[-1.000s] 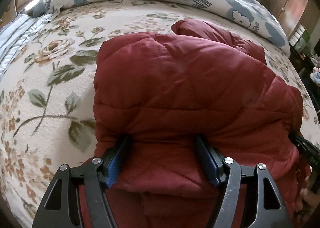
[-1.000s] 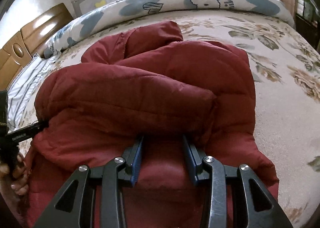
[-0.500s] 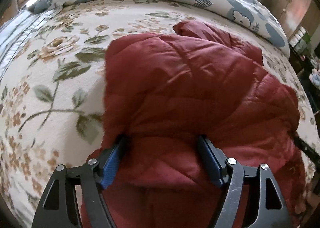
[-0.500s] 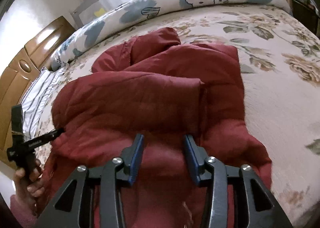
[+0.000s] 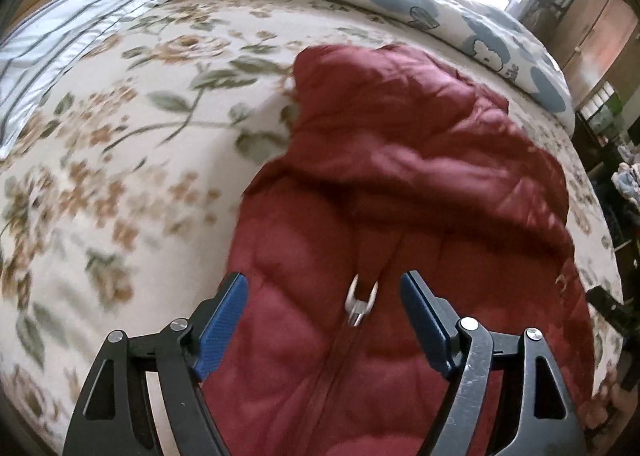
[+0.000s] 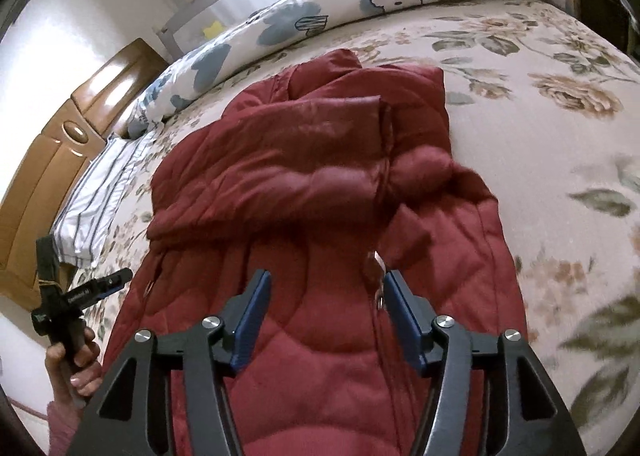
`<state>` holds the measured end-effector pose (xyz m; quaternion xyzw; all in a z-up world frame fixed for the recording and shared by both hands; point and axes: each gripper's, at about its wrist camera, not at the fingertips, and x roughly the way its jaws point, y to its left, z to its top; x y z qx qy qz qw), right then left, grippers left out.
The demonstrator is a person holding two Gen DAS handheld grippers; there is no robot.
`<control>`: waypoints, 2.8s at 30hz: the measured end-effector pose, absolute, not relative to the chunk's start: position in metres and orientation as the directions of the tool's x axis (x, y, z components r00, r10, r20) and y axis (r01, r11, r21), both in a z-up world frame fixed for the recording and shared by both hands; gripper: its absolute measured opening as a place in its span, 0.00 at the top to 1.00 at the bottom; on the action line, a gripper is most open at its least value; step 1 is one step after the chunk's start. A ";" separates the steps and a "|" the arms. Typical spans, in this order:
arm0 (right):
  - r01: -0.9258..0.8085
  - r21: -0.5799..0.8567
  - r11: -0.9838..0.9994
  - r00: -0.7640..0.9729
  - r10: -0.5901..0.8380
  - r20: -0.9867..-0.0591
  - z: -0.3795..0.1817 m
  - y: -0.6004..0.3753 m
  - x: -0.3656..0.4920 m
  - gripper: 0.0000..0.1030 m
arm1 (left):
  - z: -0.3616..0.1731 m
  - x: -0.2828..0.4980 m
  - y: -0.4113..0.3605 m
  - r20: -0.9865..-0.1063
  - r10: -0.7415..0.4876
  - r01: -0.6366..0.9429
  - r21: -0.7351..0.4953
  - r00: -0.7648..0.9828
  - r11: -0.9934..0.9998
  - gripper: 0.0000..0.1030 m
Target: Fold large clothes
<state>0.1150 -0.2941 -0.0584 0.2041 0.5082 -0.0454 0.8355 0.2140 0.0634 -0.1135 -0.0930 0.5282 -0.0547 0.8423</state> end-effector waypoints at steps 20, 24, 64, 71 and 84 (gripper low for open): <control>0.286 0.313 0.905 0.475 0.150 -0.867 -0.041 -0.285 0.020 0.31 | -0.097 0.116 0.096 -0.893 -0.211 -0.008 -0.234 0.398 0.972 0.22; 0.320 0.302 0.898 0.477 0.123 -0.870 -0.040 -0.297 0.003 0.30 | -0.097 0.105 0.101 -0.892 -0.220 -0.009 -0.243 0.394 0.970 0.22; 0.376 0.375 0.847 0.423 0.203 -0.883 -0.078 -0.315 -0.073 0.32 | -0.129 0.058 0.106 -0.869 -0.383 0.044 -0.389 0.314 0.920 0.18; 0.344 0.368 0.864 0.423 0.207 -0.882 -0.075 -0.306 -0.070 0.58 | -0.126 0.054 0.097 -0.856 -0.414 0.094 -0.406 0.310 0.909 0.41; 0.282 0.456 0.844 0.547 0.249 -0.799 -0.045 -0.306 -0.063 0.77 | -0.091 0.054 0.094 -0.804 -0.435 0.146 -0.412 0.405 0.899 0.81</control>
